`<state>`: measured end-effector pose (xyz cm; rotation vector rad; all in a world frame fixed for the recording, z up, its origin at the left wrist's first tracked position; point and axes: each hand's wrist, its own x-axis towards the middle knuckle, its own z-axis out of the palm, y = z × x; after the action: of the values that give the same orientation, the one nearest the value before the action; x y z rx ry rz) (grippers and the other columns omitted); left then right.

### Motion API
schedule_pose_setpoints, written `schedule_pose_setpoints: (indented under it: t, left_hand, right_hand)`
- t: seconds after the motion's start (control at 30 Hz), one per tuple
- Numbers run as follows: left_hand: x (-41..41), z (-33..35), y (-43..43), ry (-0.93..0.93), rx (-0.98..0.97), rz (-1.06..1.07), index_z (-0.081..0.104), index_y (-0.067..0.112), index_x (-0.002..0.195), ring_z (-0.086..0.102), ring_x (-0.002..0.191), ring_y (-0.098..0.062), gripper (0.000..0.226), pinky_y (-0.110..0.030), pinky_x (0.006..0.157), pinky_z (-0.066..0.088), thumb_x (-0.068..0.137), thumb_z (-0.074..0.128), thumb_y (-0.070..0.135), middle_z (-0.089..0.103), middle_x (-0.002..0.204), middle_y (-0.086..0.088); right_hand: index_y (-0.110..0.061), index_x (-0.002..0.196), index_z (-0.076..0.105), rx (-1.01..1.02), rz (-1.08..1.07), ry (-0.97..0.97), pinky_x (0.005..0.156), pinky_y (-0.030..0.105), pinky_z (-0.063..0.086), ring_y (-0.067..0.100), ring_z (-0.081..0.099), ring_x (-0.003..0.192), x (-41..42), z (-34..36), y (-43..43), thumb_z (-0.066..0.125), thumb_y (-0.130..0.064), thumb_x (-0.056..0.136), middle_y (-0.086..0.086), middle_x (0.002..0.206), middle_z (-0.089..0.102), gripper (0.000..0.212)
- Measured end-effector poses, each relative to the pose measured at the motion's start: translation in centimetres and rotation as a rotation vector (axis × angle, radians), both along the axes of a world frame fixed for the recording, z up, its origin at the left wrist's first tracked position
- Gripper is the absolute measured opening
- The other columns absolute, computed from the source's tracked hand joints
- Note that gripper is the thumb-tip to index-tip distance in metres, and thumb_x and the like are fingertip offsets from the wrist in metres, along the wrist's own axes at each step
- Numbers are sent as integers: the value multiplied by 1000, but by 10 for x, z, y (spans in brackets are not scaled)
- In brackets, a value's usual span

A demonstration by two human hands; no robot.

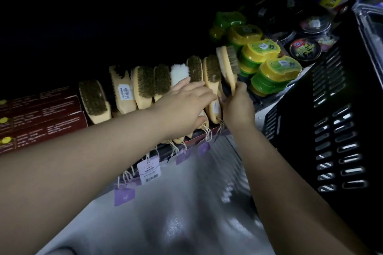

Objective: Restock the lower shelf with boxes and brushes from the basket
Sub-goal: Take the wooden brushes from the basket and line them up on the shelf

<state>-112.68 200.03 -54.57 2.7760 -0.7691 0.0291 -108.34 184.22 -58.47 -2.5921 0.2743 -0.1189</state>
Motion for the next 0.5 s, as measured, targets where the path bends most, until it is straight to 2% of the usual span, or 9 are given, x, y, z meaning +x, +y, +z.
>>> schedule_pose_setpoints:
  t: [0.07, 0.17, 0.27, 0.4, 0.5]
  left_hand:
    - [9, -4, -10, 28, 60, -36, 26, 27, 145, 3, 145, -12, 56, -31, 113, -11, 94, 46, 36, 22, 155, 8]
    - [13, -14, -17, 62, 120, -51, 27, 27, 145, 0, 145, -12, 53, -32, 113, -12, 95, 42, 38, 18, 156, 5]
    - [10, -25, -13, 61, 159, -39, 28, 27, 145, 0, 145, -14, 51, -32, 111, -14, 96, 37, 40, 18, 156, 4]
    - [4, -32, -9, 17, 158, -34, 11, 29, 149, -4, 146, -15, 58, -30, 110, -16, 97, 35, 41, 10, 158, 3]
    - [5, -30, -14, -45, 134, -46, 6, 26, 150, -9, 145, -15, 61, -28, 108, -20, 97, 34, 42, 2, 159, 2]
  right_hand:
    - [-12, 144, 23, -1, 49, 56, 88, 40, 39, 37, 48, 113, 5, 2, 0, 44, -22, 95, 20, 129, 44, 54]
    - [-19, 150, 9, 98, 65, 126, 94, 39, 36, 38, 43, 117, 14, 5, -1, 31, -27, 99, 22, 135, 34, 56]
    - [-19, 150, 12, 171, 81, 147, 97, 39, 35, 38, 42, 118, 19, 5, -2, 31, -22, 99, 22, 136, 33, 54]
    - [-18, 148, 21, 500, -17, 52, 106, 39, 36, 30, 44, 126, 23, 4, -2, 39, -16, 98, 13, 144, 36, 53]
    - [-27, 147, 26, 529, -1, 96, 99, 46, 43, 31, 54, 112, 23, 0, -1, 44, -12, 95, 13, 135, 45, 57]
